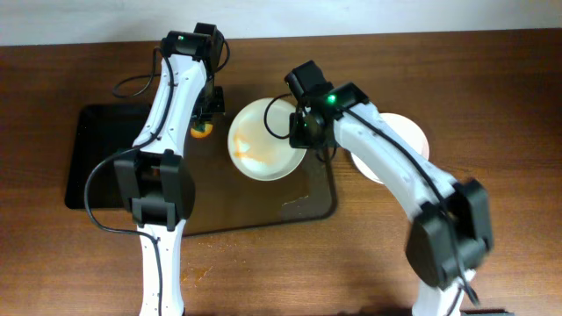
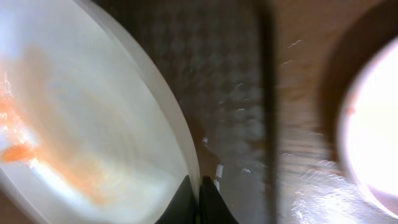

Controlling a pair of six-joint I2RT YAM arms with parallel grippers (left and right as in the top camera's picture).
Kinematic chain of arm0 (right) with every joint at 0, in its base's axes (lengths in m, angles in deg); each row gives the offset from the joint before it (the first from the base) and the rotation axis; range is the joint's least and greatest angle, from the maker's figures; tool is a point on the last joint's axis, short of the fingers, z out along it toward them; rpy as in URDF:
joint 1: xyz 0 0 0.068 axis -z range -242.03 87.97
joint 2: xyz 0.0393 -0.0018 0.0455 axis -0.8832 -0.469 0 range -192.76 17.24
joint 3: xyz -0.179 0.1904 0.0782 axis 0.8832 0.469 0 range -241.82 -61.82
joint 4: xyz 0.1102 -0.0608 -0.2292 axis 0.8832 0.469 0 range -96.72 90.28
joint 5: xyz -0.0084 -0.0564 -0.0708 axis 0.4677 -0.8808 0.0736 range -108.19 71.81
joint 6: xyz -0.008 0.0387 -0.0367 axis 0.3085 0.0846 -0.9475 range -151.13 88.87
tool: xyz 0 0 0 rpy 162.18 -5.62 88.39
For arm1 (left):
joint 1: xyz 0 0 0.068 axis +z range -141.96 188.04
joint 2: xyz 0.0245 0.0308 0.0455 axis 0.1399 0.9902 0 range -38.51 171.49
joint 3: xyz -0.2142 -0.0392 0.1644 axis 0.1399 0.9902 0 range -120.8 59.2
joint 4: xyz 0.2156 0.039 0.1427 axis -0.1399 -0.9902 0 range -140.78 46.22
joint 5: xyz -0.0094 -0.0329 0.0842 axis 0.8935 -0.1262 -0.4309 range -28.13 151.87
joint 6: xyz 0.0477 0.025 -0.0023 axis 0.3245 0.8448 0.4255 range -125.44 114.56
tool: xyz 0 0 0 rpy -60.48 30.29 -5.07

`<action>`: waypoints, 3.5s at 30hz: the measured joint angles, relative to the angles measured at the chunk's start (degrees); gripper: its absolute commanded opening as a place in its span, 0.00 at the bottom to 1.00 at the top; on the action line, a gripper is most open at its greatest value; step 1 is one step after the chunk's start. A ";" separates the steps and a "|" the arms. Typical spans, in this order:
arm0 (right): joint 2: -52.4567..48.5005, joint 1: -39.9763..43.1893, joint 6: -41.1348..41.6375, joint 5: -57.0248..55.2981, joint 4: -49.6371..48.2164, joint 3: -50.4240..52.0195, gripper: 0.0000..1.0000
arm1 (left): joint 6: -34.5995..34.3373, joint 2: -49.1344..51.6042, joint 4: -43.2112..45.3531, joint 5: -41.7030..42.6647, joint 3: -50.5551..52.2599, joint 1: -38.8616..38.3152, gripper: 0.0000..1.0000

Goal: Clean dirty plates on tray and stack at the side
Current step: 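Lift the sponge away and raise the plate with the right gripper, then carry the plate right and stack it on the plate pile, then lower the sponge into the small black tray with the left gripper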

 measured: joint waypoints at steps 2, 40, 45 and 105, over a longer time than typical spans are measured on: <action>3.19 -3.26 -0.20 -8.50 1.86 -0.15 0.04 | 0.17 0.00 0.48 0.31 0.00 0.04 0.01; 3.26 -25.16 13.33 -69.68 10.86 -0.09 0.04 | 3.43 0.57 1.29 6.78 0.00 2.69 0.01; 3.26 -22.62 16.79 -58.51 11.10 -0.09 0.04 | 3.43 0.57 1.29 6.78 0.00 2.69 0.00; 10.93 32.41 -11.93 17.90 -2.16 11.85 0.92 | -5.95 -4.44 0.52 0.09 7.32 26.10 0.01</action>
